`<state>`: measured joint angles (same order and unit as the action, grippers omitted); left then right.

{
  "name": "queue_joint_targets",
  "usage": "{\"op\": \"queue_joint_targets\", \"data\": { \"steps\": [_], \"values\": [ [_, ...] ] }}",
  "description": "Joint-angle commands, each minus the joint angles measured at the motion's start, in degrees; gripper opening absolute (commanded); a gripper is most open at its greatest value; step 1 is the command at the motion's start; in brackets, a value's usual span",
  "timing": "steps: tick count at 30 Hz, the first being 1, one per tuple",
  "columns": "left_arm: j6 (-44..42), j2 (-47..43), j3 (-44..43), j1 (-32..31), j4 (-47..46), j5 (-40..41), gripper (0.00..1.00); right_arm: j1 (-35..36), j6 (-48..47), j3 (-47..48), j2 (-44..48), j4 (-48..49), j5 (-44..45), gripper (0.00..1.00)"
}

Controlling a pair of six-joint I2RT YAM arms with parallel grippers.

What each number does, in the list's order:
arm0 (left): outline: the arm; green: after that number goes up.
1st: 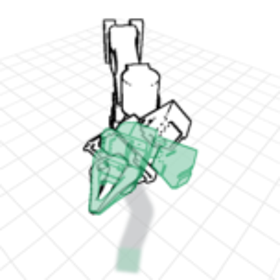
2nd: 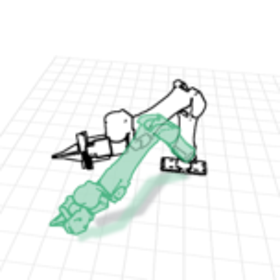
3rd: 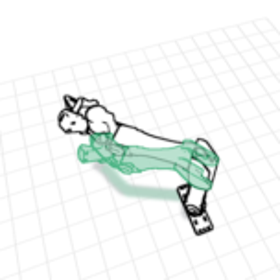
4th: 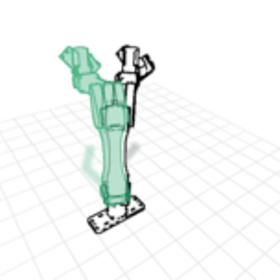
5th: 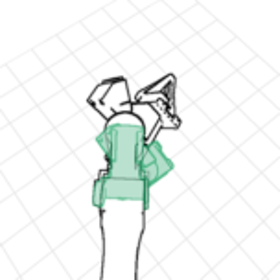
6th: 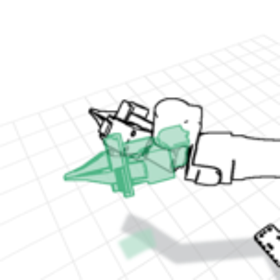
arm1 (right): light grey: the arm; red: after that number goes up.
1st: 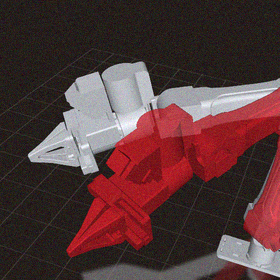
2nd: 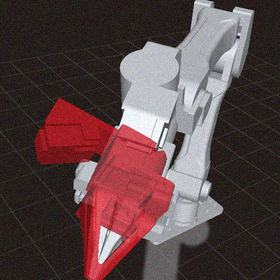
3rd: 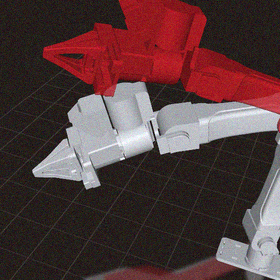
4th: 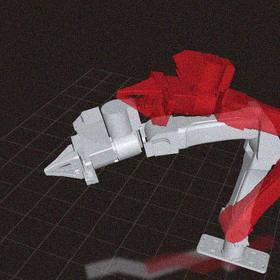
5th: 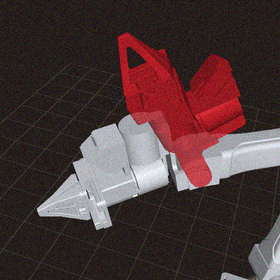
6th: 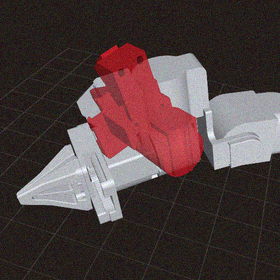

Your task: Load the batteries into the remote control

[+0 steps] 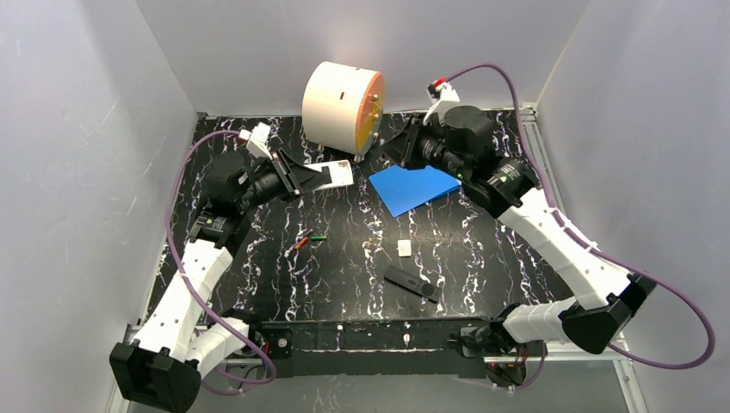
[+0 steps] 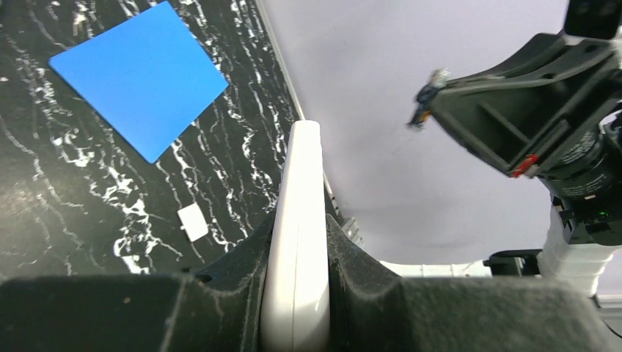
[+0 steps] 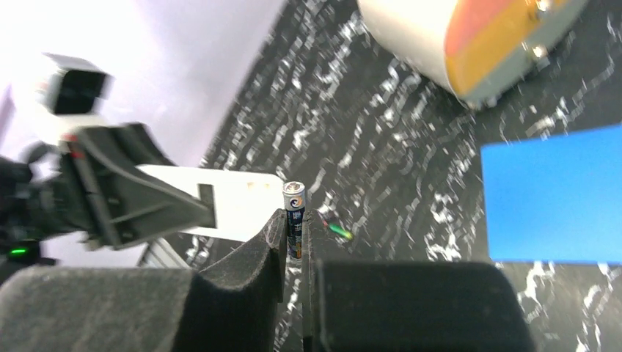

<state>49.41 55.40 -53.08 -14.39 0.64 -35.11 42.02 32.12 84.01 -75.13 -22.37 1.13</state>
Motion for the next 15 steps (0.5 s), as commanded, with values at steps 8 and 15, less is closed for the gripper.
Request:
{"op": "queue_joint_targets", "data": {
  "steps": [8,15],
  "values": [
    [15.37,3.21,-2.09,-0.9,-24.94,-9.8,0.0,4.52,3.36,6.84,-1.17,12.64,-3.62,0.01],
    [18.73,4.95,-3.78,-0.9,-28.5,-11.62,0.0,5.88,0.14,8.05,-1.48,13.01,-4.31,0.01]
  ]
}}
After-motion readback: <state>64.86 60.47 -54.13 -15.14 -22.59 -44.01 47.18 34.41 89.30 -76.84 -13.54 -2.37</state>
